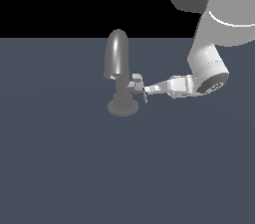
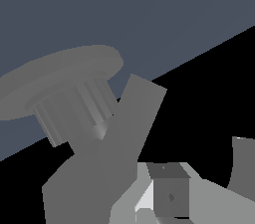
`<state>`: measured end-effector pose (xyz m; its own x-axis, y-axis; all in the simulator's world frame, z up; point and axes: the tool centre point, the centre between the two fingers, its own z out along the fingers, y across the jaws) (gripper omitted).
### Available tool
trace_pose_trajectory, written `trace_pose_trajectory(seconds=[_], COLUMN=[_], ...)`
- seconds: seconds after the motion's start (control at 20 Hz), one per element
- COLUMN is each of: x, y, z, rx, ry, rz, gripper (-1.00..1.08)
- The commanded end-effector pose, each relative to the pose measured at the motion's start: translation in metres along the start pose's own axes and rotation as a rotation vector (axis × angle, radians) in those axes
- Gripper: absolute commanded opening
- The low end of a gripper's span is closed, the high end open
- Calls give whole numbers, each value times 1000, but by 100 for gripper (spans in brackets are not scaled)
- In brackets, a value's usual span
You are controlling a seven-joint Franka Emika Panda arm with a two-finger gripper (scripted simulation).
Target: Turn on the faucet by rotating a designated handle.
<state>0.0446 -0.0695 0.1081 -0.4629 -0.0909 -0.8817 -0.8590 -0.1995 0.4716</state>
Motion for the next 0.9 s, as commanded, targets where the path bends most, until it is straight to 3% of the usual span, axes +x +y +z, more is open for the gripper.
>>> trace_pose_trajectory(seconds=[0.0,0.85], x=[23,54], y=[-19,-45], z=[0,-1], rx=[37,40], ry=[0,-6], rz=[23,56], gripper=[-100,-100])
